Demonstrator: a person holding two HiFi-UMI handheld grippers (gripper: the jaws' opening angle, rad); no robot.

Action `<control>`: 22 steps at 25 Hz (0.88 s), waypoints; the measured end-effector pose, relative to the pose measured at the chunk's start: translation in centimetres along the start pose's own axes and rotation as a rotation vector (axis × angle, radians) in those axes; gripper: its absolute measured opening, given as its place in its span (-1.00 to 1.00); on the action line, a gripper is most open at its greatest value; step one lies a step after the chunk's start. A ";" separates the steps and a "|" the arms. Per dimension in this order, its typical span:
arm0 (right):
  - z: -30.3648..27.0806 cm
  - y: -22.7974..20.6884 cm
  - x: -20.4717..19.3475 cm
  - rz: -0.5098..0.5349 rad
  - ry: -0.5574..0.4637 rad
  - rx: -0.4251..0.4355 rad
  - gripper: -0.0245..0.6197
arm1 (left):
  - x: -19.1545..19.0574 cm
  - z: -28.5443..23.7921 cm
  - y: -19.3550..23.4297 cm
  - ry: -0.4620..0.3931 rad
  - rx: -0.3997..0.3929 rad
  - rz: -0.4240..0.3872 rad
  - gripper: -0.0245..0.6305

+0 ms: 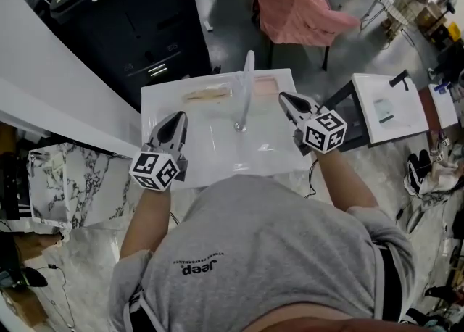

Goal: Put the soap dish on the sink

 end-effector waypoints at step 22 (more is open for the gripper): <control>0.3 0.2 0.4 -0.010 -0.008 0.012 -0.77 | 1.1 1.0 -0.2 -0.014 -0.003 -0.007 -0.88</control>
Point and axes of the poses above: the fingertips, and each gripper's own axes: z backward along the fingers, y to its left, x out of its top, the point moved 6 cm from there along z, backward along the fingers, and after that the axes turned 13 degrees about z, right-handed, at the moved point
